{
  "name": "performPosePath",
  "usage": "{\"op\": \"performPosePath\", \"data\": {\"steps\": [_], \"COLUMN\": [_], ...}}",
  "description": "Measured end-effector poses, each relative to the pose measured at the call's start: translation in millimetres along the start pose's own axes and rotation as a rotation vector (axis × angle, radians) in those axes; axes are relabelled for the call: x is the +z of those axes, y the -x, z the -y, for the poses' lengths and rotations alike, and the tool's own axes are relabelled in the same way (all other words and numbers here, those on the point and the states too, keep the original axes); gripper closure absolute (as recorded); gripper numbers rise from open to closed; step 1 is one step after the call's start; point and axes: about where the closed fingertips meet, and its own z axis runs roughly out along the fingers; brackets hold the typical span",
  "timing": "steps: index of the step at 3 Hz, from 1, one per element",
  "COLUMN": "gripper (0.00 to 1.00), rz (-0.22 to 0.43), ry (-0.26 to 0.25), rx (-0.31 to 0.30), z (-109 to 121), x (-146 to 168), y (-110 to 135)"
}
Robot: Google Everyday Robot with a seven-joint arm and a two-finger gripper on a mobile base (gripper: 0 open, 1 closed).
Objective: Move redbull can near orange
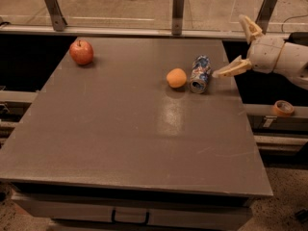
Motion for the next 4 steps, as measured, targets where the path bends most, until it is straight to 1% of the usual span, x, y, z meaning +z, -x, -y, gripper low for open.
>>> {"op": "performPosePath", "data": {"steps": [1, 2, 3, 4], "gripper": [0.00, 0.00, 0.00, 0.00], "rz": [0.000, -0.026, -0.122, -0.275], "ry": [0.001, -0.038, -0.117, -0.230], "rx": [0.001, -0.016, -0.069, -0.171], "z": [-0.4, 12.3, 47.4, 88.6], "x": [0.0, -6.7, -40.1, -90.0], "y": [-0.1, 6.6, 32.7, 87.9]}}
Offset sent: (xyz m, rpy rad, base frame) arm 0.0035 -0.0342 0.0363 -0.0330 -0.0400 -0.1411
